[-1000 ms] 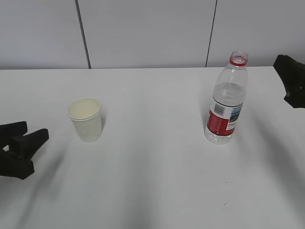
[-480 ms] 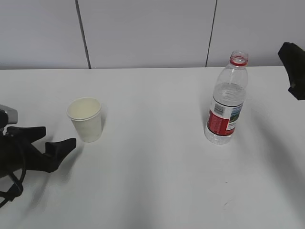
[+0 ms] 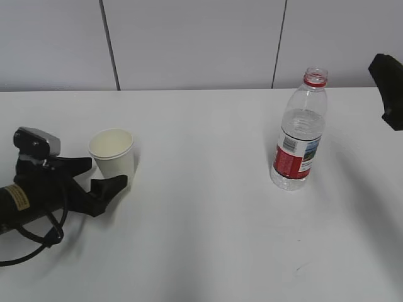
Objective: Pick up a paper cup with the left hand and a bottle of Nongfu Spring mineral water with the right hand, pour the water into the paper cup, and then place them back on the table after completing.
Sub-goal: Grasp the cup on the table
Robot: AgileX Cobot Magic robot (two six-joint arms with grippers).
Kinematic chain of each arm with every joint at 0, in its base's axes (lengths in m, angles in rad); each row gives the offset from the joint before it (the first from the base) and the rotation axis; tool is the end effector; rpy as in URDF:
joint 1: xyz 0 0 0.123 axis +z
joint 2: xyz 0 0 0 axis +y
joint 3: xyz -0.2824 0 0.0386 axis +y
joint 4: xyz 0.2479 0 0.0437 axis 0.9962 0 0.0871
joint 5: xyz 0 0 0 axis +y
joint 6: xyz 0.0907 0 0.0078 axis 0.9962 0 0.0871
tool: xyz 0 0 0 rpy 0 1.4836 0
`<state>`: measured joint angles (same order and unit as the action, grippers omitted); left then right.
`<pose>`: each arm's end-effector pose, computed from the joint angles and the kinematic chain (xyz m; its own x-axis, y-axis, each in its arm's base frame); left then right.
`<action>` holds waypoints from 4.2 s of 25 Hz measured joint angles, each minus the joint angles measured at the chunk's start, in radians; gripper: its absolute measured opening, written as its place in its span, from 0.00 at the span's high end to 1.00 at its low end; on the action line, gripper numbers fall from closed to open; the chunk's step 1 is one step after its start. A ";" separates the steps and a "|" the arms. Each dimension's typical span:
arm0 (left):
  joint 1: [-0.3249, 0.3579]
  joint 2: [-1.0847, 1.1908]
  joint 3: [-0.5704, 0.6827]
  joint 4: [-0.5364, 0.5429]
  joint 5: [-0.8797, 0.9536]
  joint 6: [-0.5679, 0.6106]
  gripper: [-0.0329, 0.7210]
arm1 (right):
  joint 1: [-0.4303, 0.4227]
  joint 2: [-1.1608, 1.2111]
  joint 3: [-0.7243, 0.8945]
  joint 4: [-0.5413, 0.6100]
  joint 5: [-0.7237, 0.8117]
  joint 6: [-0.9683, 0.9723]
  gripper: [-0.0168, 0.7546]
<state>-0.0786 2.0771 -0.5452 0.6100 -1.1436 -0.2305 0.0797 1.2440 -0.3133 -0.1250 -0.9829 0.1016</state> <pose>0.2915 -0.0705 0.0762 -0.3419 0.0709 -0.9371 0.5678 0.8101 -0.1459 0.2173 0.0268 0.2422 0.1290 0.0423 -0.9907 -0.1859 0.9824 0.0177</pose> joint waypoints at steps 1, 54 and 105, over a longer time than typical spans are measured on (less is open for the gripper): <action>-0.020 0.011 -0.014 -0.006 0.000 0.000 0.14 | 0.000 0.000 0.000 0.000 0.000 0.000 0.33; -0.141 0.137 -0.152 -0.252 0.000 0.001 0.41 | 0.000 0.370 0.014 -0.161 -0.101 -0.031 0.33; -0.141 0.137 -0.152 -0.253 -0.001 0.001 0.41 | 0.000 0.744 -0.242 -0.191 -0.164 0.035 0.11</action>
<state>-0.2200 2.2139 -0.6975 0.3569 -1.1446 -0.2296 0.0797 1.9877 -0.5556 -0.3162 -1.1469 0.1366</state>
